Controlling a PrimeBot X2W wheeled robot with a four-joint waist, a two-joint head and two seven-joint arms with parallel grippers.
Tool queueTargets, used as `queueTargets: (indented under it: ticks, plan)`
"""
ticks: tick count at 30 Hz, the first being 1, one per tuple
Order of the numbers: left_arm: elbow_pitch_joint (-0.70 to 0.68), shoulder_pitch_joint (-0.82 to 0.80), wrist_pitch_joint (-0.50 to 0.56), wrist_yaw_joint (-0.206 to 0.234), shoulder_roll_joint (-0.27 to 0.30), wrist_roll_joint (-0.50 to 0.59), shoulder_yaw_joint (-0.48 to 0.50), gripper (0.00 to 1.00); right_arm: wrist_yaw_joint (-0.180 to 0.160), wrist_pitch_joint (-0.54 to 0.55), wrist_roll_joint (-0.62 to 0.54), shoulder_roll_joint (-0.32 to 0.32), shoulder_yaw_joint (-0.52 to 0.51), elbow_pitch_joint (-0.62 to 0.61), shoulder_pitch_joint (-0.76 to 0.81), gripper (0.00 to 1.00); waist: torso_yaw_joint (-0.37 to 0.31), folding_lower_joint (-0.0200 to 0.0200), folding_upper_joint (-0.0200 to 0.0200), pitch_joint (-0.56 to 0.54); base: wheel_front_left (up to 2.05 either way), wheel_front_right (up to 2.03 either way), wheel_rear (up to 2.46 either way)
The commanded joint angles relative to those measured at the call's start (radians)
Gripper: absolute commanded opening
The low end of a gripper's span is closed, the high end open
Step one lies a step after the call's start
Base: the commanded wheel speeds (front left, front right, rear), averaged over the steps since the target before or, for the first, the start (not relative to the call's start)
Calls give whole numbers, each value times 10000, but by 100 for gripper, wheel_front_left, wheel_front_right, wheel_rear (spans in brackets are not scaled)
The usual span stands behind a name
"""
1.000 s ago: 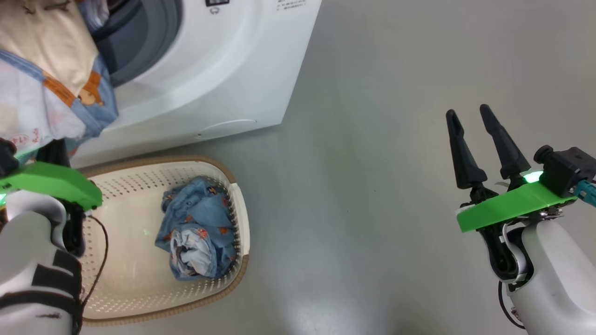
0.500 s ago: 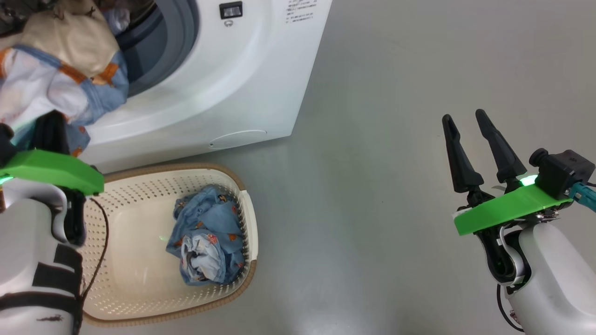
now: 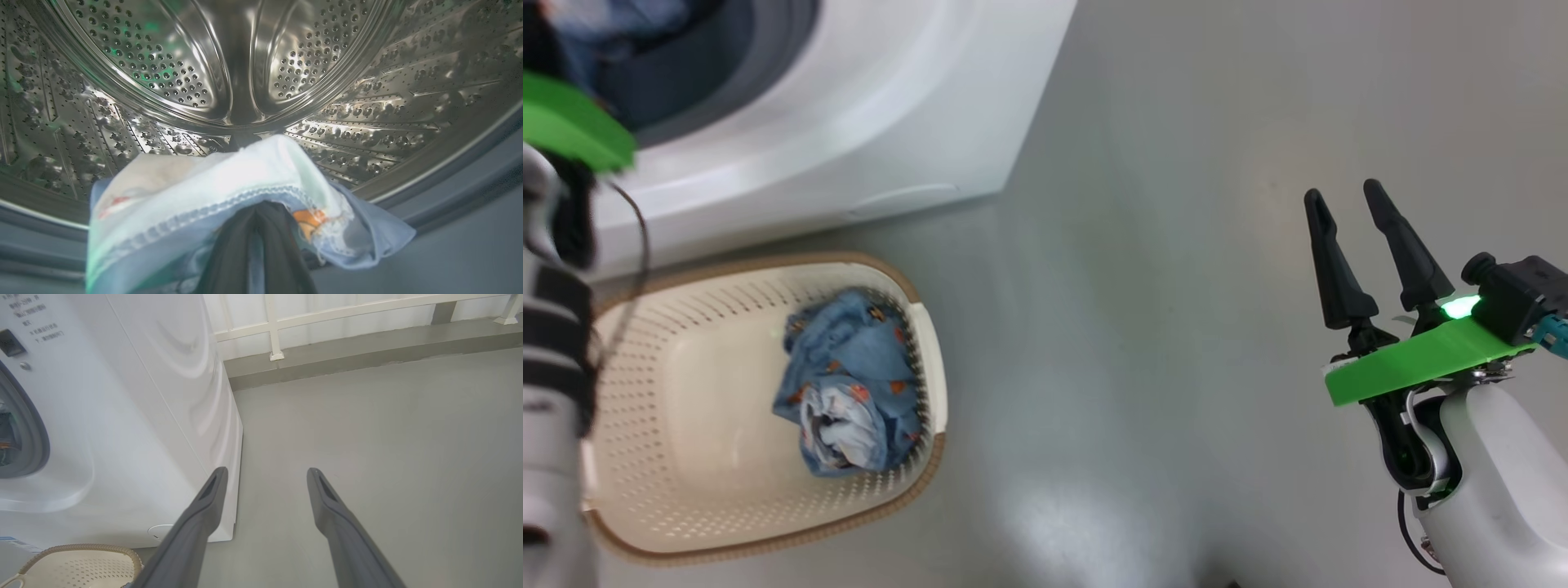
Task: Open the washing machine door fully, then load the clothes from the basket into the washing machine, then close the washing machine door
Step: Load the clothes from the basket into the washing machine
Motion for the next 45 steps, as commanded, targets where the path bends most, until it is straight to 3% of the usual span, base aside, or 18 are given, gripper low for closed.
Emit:
queueTargets:
  ticks: [1, 12, 13, 14, 15, 16, 19, 24, 28, 45]
  plan:
    - [53, -778, 27, 66, 608, 95, 84, 0, 73, -80, -40, -52, 17, -326, 59, 100, -423, -1, -1, 745, 0, 0, 0]
    - [37, -2518, -580, 403, 961, 510, -36, 0, 73, -80, -146, 215, -61, -502, 32, 100, -715, -1, -1, 1422, 0, 0, 0]
    - [41, -2527, -591, 434, 973, 565, -59, 5, 73, -80, -150, 229, -63, -504, 36, 100, -728, -1, -1, 1436, 0, 0, 0]
    - [79, -2539, -596, 461, 976, 608, -80, 32, 73, -80, -155, 239, -66, -504, 41, 100, -736, -1, -1, 1443, 0, 0, 0]
    - [142, -2561, -599, 486, 976, 654, -111, 85, 73, -80, -160, 247, -71, -503, 45, 100, -738, -1, -1, 1445, 0, 0, 0]
    - [249, -2599, -601, 519, 971, 676, -128, 100, 73, -80, -164, 252, -77, -496, 47, 100, -736, -1, -1, 1441, 0, 0, 0]
    - [746, -2809, -539, 690, 912, 696, -173, 100, 73, -80, -184, 263, -80, -423, 55, 100, -688, -1, -1, 1359, 0, 0, 0]
    - [1830, -3114, 1105, 895, 671, 655, -337, 100, 73, -80, -192, 239, 56, -296, 47, 100, -589, -1, -1, 1093, 0, 0, 0]
    - [2024, -3082, 1456, 949, 586, 539, -330, 100, 73, -80, -177, 187, 102, -234, 21, 100, -542, -1, -1, 871, 0, 0, 0]
    - [2177, -942, -375, 400, 243, 53, -246, 100, 73, -80, -57, -47, 304, 52, 32, 100, -98, -1, -1, -446, 0, 0, 0]
